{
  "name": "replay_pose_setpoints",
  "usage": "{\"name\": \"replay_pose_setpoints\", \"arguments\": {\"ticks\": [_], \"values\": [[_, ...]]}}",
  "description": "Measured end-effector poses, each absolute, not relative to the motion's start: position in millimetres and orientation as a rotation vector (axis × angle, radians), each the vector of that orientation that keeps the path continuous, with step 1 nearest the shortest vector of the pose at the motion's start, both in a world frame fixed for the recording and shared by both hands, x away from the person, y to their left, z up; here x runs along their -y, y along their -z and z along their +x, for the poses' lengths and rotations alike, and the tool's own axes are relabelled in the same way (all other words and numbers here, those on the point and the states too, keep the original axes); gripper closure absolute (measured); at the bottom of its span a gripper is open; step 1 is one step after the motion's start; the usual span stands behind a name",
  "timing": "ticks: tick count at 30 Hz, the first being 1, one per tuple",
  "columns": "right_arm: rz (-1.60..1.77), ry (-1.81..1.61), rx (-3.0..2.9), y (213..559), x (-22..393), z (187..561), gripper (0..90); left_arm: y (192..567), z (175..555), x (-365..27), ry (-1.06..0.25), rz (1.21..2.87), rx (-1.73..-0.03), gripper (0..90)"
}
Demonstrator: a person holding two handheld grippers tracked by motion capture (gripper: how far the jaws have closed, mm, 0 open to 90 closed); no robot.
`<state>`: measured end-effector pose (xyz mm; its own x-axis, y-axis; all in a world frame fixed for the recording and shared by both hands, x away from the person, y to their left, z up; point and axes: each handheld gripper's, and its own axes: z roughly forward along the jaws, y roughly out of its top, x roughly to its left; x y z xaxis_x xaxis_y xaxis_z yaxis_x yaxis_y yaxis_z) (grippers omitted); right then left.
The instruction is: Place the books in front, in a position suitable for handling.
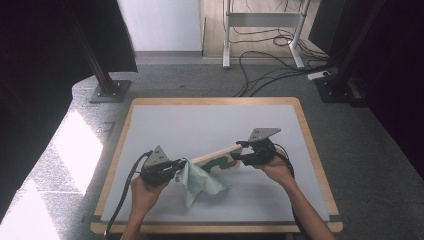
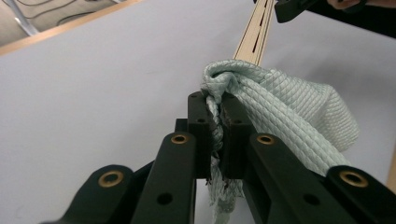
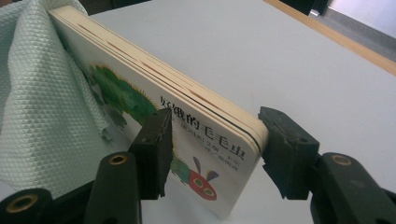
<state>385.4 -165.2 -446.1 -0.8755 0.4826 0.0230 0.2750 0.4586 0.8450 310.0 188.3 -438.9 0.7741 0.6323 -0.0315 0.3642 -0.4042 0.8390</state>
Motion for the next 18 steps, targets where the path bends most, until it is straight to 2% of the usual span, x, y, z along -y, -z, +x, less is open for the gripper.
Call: {"name": "replay_pose_setpoints", "arguments": {"ticks": [16,18], "values": [[0.653,-1.374,-2.497,447.7,164.5,384.5,44.8,458.7,315.7,-192.0,-0.267,2.021,-0.765,84.8],[0.655,-1.375,-2.498,447.8,164.6,384.3,44.8,466.8,316.1,-188.0,-0.284,2.076,-0.778,84.8]]}}
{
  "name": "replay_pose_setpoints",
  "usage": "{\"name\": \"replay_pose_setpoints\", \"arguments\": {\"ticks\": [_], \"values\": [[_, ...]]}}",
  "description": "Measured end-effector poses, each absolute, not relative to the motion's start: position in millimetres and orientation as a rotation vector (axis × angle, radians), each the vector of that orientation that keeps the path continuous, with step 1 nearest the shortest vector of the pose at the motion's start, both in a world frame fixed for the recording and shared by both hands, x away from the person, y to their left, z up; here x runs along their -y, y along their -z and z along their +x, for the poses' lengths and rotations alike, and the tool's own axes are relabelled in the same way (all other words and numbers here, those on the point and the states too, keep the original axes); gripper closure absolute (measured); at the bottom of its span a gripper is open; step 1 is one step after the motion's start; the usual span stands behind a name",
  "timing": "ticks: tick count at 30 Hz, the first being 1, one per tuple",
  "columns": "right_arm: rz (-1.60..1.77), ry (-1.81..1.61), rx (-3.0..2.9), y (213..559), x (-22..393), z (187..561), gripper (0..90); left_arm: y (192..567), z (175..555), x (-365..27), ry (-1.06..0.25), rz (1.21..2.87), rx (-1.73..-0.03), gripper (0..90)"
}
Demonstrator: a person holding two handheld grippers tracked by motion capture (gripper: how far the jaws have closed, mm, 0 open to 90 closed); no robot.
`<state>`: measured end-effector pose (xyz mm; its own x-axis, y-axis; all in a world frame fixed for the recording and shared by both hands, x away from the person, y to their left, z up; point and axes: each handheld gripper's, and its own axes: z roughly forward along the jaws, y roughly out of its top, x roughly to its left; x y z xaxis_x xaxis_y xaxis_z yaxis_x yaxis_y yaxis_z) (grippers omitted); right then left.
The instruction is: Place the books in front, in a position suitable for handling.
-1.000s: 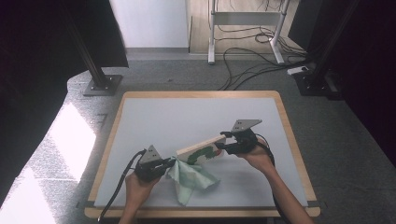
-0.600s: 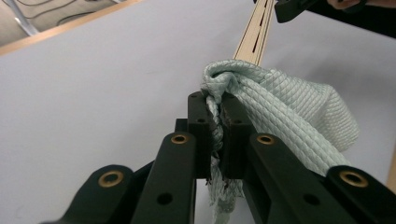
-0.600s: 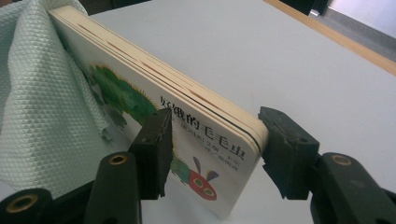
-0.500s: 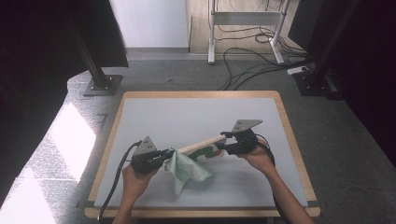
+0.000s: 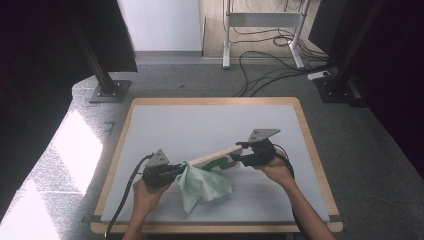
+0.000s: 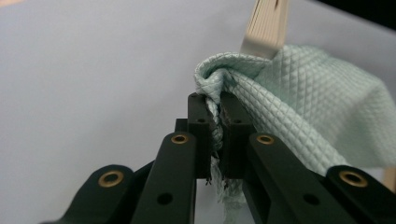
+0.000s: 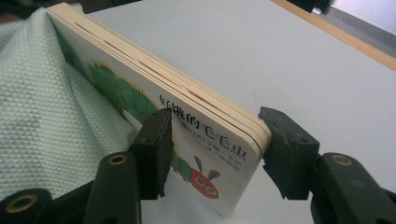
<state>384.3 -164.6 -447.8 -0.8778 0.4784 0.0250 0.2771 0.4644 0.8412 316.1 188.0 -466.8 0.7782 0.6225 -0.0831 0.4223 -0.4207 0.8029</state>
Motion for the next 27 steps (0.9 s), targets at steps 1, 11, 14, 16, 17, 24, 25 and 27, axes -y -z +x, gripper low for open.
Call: {"name": "replay_pose_setpoints", "arguments": {"ticks": [1,11,14,16,17,24,25,27], "values": [[0.654,-1.373,-2.498,447.9,164.6,384.2,45.0,470.5,316.2,-186.2,-0.291,2.098,-0.782,84.8],[0.657,-1.375,-2.496,449.0,164.6,384.4,45.3,506.3,317.2,-177.9,-0.291,2.194,-0.836,84.8],[0.657,-1.377,-2.496,449.2,164.7,384.3,45.3,511.3,317.4,-177.6,-0.28,2.204,-0.841,84.8],[0.658,-1.376,-2.496,449.5,164.9,383.9,45.4,516.6,316.6,-178.3,-0.27,2.196,-0.846,84.8],[0.658,-1.376,-2.497,449.5,164.9,383.9,45.4,516.8,316.1,-178.4,-0.271,2.195,-0.849,84.8],[0.655,-1.369,-2.499,449.3,164.6,383.7,45.3,504.7,316.3,-181.2,-0.238,2.151,-0.865,84.8],[0.656,-1.369,-2.498,449.3,164.5,383.8,45.3,498.1,316.7,-182.5,-0.243,2.139,-0.856,84.8],[0.657,-1.367,-2.497,449.3,164.0,384.0,45.2,486.5,317.1,-182.8,-0.264,2.129,-0.841,84.8]]}}
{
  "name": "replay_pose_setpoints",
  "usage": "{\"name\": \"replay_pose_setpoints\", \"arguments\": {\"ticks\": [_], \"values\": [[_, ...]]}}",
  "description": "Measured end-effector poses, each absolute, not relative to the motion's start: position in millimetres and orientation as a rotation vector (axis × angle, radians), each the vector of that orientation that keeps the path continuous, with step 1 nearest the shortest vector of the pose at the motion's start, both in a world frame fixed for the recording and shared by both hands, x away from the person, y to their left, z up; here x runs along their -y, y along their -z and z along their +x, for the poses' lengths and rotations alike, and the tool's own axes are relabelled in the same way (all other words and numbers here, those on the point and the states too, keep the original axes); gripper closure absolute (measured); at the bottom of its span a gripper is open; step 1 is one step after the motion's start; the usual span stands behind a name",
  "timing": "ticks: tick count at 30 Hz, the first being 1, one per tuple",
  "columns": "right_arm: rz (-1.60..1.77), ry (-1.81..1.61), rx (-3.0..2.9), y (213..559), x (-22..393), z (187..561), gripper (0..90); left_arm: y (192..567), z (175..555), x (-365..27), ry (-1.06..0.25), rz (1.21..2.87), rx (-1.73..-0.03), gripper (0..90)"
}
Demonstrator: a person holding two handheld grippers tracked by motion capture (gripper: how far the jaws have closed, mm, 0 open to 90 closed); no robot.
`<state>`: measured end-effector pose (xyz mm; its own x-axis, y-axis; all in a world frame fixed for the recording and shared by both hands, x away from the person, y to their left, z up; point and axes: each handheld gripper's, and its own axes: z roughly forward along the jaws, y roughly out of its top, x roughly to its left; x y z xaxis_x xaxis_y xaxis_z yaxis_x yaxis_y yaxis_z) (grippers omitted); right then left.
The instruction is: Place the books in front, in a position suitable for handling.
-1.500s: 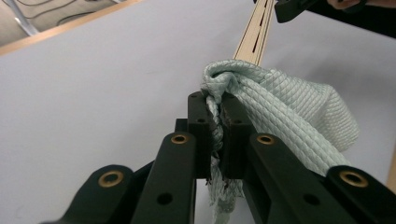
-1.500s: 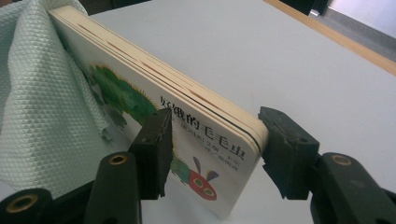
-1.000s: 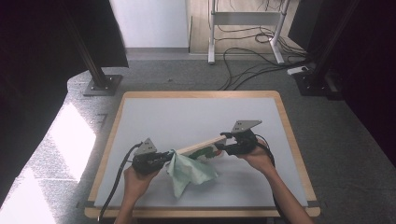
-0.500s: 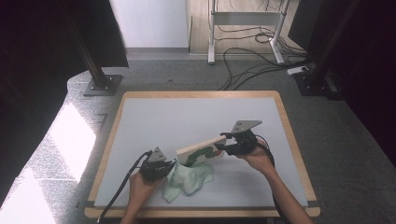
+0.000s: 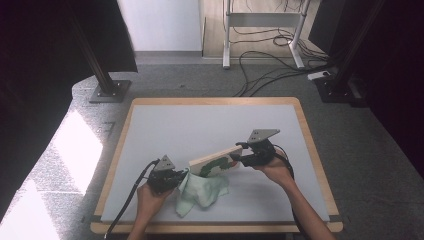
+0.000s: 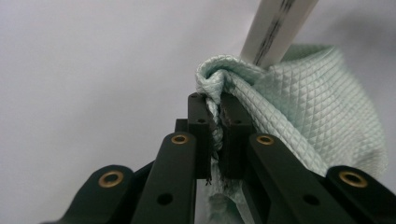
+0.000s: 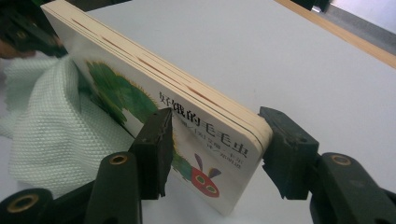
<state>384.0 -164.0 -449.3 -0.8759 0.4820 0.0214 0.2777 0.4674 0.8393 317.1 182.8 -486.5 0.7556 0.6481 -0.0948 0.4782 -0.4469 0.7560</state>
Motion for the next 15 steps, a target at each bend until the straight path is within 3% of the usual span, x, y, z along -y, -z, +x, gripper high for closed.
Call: {"name": "replay_pose_setpoints", "arguments": {"ticks": [15], "values": [[0.651,-1.368,-2.504,449.8,164.8,382.8,44.3,436.1,309.9,-181.2,-0.368,2.06,-0.755,84.6]]}}
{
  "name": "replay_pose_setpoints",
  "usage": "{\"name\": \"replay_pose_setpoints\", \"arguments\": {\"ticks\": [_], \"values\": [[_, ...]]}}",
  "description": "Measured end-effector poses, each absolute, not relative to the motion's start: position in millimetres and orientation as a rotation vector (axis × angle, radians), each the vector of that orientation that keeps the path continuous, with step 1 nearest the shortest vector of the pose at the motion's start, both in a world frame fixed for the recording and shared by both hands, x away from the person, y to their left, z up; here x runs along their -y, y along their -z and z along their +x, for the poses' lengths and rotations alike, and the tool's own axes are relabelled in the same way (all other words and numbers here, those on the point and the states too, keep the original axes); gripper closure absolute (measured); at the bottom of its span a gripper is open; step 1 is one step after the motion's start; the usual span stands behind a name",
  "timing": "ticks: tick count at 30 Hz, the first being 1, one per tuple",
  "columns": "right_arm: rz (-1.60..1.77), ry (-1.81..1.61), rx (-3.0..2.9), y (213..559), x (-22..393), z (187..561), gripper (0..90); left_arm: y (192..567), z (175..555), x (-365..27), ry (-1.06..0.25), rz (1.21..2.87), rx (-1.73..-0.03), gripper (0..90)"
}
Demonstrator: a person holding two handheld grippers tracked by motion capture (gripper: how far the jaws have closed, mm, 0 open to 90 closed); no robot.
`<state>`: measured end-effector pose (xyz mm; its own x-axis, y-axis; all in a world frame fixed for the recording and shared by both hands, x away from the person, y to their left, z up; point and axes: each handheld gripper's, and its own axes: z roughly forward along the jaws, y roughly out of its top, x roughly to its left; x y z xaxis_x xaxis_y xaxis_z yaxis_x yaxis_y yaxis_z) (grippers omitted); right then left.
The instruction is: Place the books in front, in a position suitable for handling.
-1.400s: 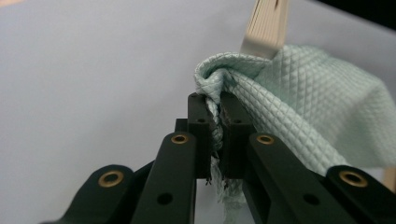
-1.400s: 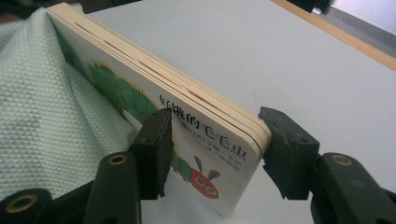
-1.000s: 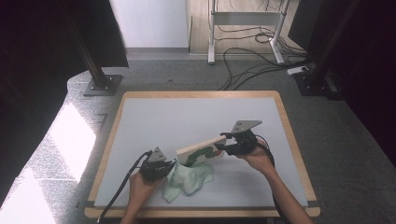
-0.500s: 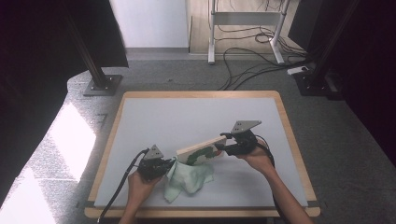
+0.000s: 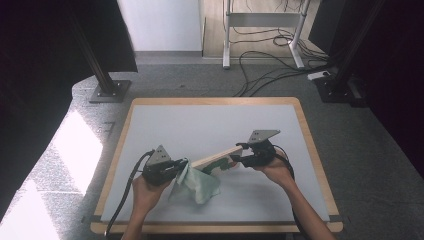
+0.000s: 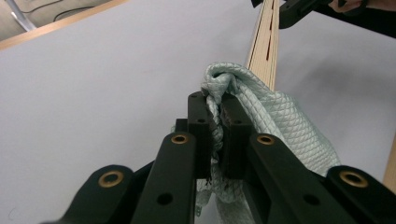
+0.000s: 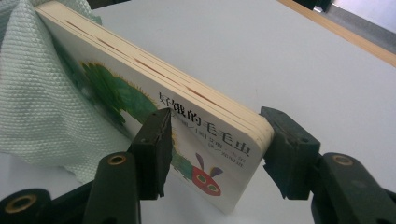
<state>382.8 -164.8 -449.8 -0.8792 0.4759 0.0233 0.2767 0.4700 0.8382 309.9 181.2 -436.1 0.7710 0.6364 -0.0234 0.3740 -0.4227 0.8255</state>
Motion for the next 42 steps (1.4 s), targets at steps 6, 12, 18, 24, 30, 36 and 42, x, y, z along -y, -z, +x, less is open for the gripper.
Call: {"name": "replay_pose_setpoints", "arguments": {"ticks": [6,12,18,24,30,36,42], "values": [[0.655,-1.367,-2.5,449.9,164.1,382.5,44.2,443.7,311.9,-181.8,-0.365,2.057,-0.763,84.6],[0.662,-1.376,-2.494,450.7,164.4,382.8,44.5,442.6,315.4,-189.5,-0.401,2.063,-0.786,84.6],[0.667,-1.376,-2.493,450.7,164.3,383.1,45.1,441.8,322.8,-206.5,-0.411,2.052,-0.834,84.6],[0.664,-1.378,-2.495,450.9,164.6,382.9,45.0,440.8,326.8,-226.4,-0.457,2.038,-0.907,84.6],[0.665,-1.376,-2.495,450.7,164.3,383.1,45.0,437.0,330.8,-251.6,-0.505,2.006,-0.986,84.7],[0.665,-1.374,-2.497,450.5,164.3,382.8,45.0,424.7,337.6,-271.6,-0.572,1.972,-1.055,84.6],[0.666,-1.379,-2.494,451.1,164.6,382.5,45.0,443.7,348.0,-262.6,-0.516,2.024,-1.085,76.9]]}}
